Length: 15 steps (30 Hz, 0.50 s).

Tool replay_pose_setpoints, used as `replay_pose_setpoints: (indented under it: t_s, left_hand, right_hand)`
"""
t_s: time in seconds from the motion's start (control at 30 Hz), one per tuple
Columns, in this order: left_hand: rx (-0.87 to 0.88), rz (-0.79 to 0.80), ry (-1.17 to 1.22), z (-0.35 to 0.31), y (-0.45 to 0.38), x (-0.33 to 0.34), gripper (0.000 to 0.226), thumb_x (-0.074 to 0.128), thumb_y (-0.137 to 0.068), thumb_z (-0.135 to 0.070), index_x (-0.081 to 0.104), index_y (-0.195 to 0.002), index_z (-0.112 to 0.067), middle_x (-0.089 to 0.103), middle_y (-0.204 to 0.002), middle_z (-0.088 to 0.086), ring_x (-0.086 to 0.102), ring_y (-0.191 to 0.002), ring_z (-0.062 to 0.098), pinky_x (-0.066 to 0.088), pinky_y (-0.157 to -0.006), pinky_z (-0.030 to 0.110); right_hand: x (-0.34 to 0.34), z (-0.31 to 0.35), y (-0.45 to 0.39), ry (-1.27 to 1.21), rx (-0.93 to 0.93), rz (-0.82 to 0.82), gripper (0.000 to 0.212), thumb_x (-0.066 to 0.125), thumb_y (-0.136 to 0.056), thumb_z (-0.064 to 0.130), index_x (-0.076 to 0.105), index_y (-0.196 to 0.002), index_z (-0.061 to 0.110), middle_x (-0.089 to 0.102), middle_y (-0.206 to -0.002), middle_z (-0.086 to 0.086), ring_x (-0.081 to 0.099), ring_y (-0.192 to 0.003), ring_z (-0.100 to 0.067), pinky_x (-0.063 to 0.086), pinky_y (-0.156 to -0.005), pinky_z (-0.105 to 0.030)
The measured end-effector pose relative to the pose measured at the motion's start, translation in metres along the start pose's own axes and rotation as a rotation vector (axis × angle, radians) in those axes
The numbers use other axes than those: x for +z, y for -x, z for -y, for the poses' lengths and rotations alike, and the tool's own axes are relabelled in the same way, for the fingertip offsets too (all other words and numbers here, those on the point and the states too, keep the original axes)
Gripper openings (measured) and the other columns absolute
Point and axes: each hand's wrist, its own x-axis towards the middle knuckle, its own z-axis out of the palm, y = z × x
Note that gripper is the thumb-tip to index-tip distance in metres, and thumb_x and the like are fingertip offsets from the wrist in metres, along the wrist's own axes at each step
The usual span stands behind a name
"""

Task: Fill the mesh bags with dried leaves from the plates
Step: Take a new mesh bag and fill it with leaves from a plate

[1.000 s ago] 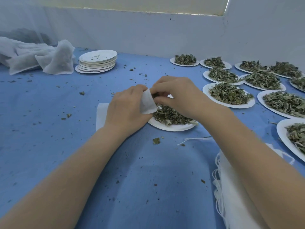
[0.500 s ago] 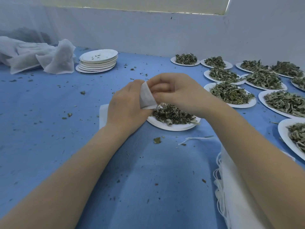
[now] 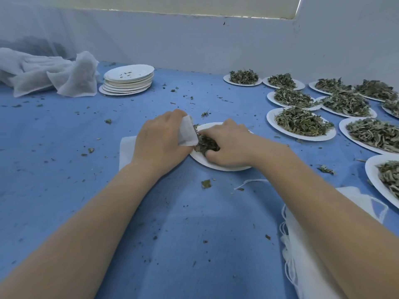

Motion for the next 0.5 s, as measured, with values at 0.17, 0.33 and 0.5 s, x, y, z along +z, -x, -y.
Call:
replay_pose_setpoints:
  t_s: [0.17,0.33,0.5]
  left_hand:
    - [0.006,0.008,-0.021,0.001,0.0,0.001,0.033,0.062,-0.079,-0.024,0.058,-0.109,-0.01,0.064,-0.101,0.008,0.056,-0.093,0.032,0.039,-0.082,0.041]
    - [0.016,0.023,-0.03,0.003,0.0,0.002,0.037,0.065,-0.075,-0.024,0.058,-0.108,-0.01,0.064,-0.101,0.008,0.056,-0.092,0.032,0.04,-0.082,0.042]
    - [0.008,0.027,-0.042,0.005,0.0,0.002,0.04,0.066,-0.073,-0.022,0.056,-0.111,-0.013,0.063,-0.102,0.007,0.055,-0.094,0.032,0.039,-0.082,0.038]
  right_hand:
    - [0.005,-0.003,-0.007,0.121,-0.055,-0.109,0.03,0.046,-0.096,0.035,0.058,-0.12,0.023,0.054,-0.12,0.001,0.036,-0.111,-0.023,0.02,-0.08,-0.033]
    - [0.004,-0.002,-0.007,0.191,-0.056,-0.281,0.024,0.047,-0.096,0.035,0.064,-0.11,0.027,0.061,-0.104,0.004,0.04,-0.109,-0.02,0.011,-0.073,-0.031]
    - [-0.01,-0.01,0.001,0.08,-0.014,-0.469,0.023,0.054,-0.092,0.037,0.067,-0.11,0.033,0.062,-0.112,0.01,0.043,-0.107,-0.019,0.009,-0.07,-0.028]
